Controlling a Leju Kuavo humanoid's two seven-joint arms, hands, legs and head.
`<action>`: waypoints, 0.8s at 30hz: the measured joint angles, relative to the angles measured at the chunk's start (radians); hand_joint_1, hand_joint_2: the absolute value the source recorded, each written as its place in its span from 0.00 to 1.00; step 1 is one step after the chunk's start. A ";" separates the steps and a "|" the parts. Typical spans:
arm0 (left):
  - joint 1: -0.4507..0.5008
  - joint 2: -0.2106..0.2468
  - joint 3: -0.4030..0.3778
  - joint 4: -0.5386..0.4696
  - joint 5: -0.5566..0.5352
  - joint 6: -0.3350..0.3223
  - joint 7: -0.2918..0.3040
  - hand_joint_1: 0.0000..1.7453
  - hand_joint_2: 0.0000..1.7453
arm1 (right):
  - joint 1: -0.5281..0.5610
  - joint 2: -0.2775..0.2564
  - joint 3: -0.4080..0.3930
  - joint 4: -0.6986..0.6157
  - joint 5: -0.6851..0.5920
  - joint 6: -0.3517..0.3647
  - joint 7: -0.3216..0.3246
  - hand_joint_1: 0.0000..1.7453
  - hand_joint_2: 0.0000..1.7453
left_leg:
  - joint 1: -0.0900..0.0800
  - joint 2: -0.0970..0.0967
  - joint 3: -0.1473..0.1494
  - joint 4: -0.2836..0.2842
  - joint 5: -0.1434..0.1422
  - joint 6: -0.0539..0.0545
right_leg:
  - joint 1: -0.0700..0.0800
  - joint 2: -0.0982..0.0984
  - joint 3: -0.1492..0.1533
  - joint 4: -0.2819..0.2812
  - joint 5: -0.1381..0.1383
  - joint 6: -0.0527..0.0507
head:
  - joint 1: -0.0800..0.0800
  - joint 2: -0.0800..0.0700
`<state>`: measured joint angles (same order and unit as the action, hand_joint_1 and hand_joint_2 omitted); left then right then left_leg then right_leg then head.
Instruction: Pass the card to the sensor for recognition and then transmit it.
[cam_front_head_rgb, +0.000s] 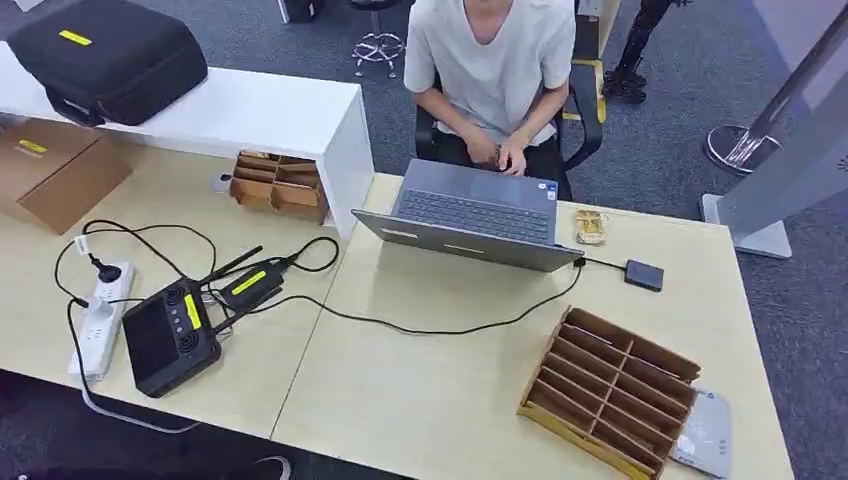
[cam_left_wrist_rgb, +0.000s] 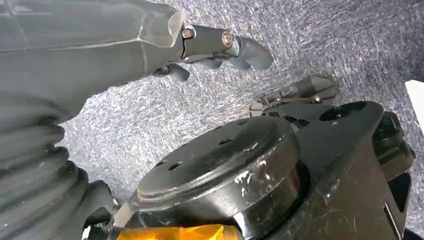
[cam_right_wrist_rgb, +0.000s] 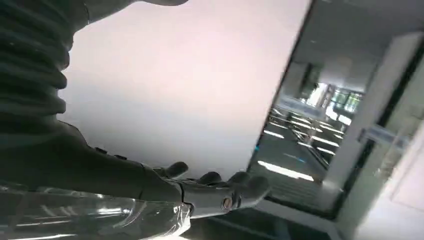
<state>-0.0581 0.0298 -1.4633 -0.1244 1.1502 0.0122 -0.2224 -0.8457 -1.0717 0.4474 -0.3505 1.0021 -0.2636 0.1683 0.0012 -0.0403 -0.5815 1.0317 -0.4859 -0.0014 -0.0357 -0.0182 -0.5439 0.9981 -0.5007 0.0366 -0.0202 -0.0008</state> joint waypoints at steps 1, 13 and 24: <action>0.000 0.000 0.000 0.000 0.001 0.002 0.003 0.00 1.00 | 0.050 -0.018 -0.018 0.009 -0.015 0.006 0.019 0.00 1.00 | 0.000 0.001 0.001 0.001 0.000 0.000 | 0.000 0.001 0.001 -0.001 0.000 0.000 | -0.001 0.000; 0.003 -0.010 0.010 0.002 0.027 0.008 0.012 0.00 1.00 | 0.581 -0.031 -0.240 0.087 -0.142 -0.060 0.090 0.00 1.00 | 0.000 -0.002 0.003 0.000 -0.001 0.001 | 0.000 -0.001 0.004 -0.001 -0.004 0.001 | 0.000 0.000; 0.010 -0.015 0.029 0.005 0.055 0.002 0.004 0.00 1.00 | 0.877 0.229 -0.379 0.193 -0.250 -0.056 0.161 0.00 1.00 | 0.000 0.002 0.007 -0.001 -0.004 -0.001 | -0.001 0.004 0.004 0.000 -0.006 0.000 | -0.001 0.000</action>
<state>-0.0477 0.0145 -1.4340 -0.1198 1.2047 0.0141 -0.2186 0.0314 -0.8428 0.0687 -0.1576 0.7519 -0.3194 0.3296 0.0008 -0.0388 -0.5743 1.0306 -0.4897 -0.0020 -0.0372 -0.0146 -0.5397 0.9979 -0.5068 0.0369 -0.0210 -0.0011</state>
